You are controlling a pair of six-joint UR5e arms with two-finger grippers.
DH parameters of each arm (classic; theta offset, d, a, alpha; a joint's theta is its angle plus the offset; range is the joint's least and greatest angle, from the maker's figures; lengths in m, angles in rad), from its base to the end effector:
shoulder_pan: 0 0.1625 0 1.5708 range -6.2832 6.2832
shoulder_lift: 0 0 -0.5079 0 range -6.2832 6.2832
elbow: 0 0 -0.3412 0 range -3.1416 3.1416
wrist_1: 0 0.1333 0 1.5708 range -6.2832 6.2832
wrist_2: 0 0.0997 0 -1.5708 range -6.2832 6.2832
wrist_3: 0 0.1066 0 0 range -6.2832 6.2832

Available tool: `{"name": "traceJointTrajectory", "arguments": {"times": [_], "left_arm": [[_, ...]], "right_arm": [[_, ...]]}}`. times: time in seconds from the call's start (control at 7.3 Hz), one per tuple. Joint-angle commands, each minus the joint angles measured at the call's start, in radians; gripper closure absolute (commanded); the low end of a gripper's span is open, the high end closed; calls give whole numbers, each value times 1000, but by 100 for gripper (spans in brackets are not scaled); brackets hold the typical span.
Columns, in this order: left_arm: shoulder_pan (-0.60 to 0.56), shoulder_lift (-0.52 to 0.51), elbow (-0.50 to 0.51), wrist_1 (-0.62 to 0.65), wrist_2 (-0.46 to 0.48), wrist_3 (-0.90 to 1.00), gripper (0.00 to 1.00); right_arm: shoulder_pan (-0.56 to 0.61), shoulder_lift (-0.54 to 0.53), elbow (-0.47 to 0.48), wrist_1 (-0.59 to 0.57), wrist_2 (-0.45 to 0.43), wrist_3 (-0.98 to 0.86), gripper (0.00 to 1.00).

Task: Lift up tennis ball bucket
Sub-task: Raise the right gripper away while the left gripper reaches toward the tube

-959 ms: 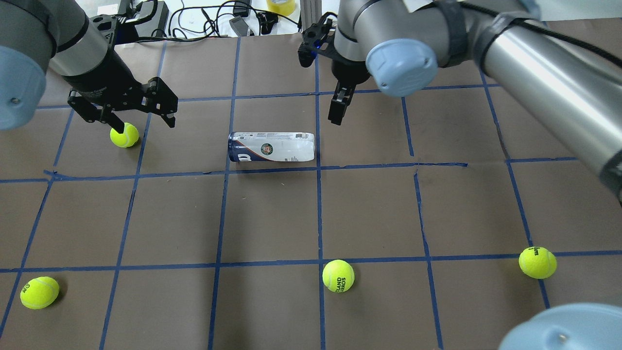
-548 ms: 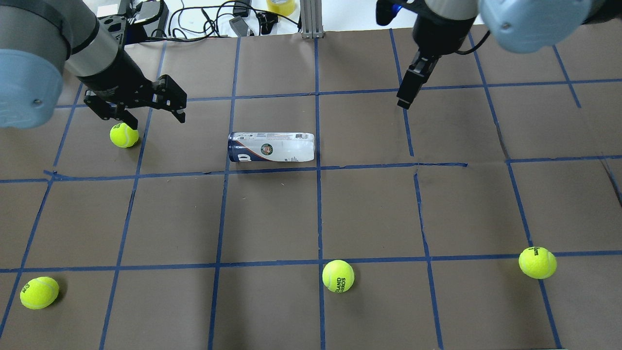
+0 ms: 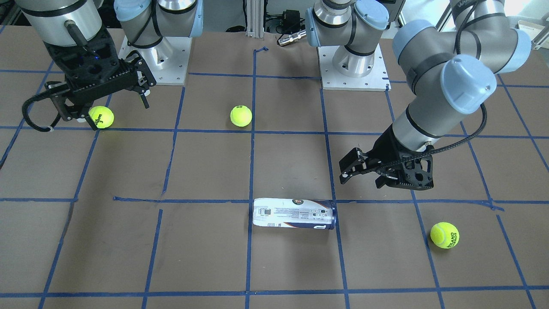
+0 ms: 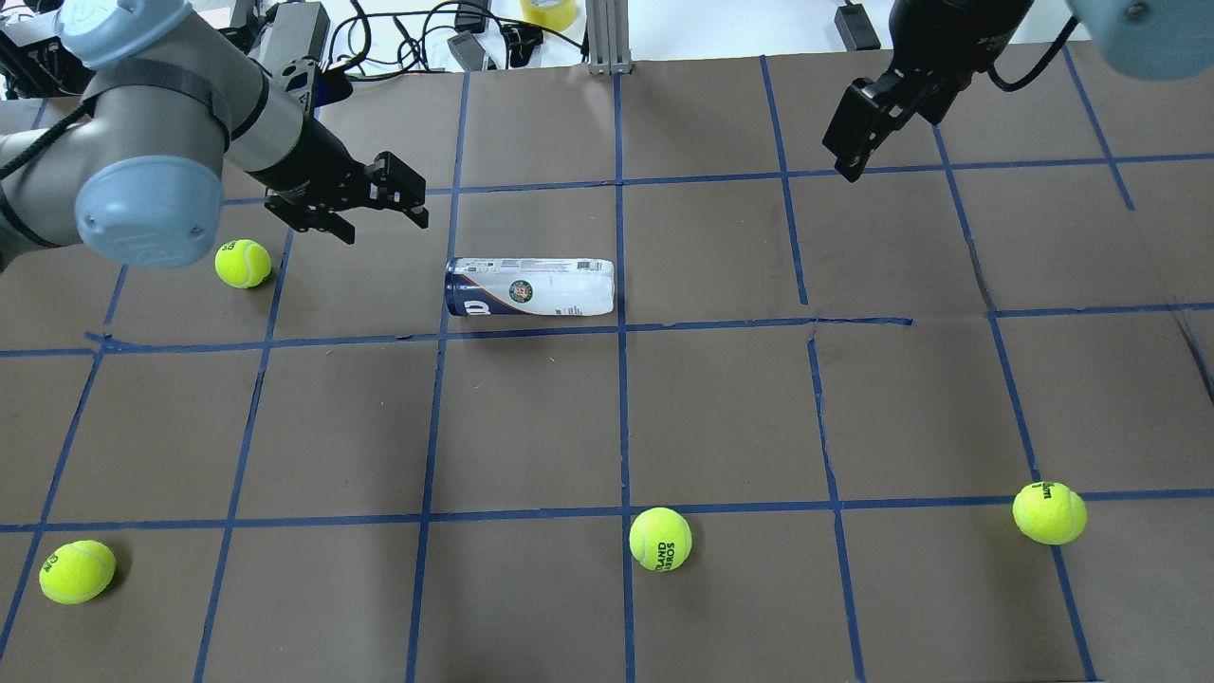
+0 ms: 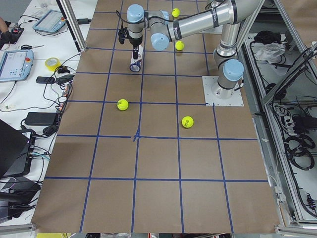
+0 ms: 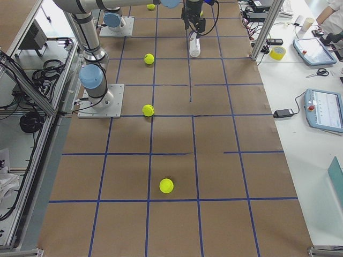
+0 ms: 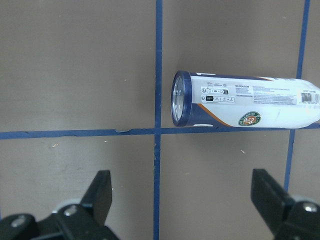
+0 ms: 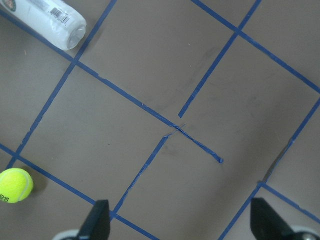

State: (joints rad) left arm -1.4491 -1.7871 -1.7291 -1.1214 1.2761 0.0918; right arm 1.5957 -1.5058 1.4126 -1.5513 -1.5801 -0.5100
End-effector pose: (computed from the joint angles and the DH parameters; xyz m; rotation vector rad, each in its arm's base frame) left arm -0.0983 -0.5496 0.4394 0.0268 -2.8526 0.1512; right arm 0.1442 -0.4765 0.6021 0.8222 -3.0025 0.1079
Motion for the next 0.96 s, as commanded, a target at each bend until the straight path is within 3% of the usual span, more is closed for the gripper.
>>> {"name": "traceJointTrajectory", "arguments": {"times": [0.0, 0.41, 0.82], "left_arm": [[15, -82, -3, 68, -90, 23, 0], [41, -158, -7, 68, -226, 120, 0], [42, -216, -9, 66, -235, 184, 0]], "right_arm": [[0, -7, -36, -9, -14, 153, 0], [0, -1, -55, -4, 3, 324, 0], [0, -1, -38, -1, 2, 358, 0]]}}
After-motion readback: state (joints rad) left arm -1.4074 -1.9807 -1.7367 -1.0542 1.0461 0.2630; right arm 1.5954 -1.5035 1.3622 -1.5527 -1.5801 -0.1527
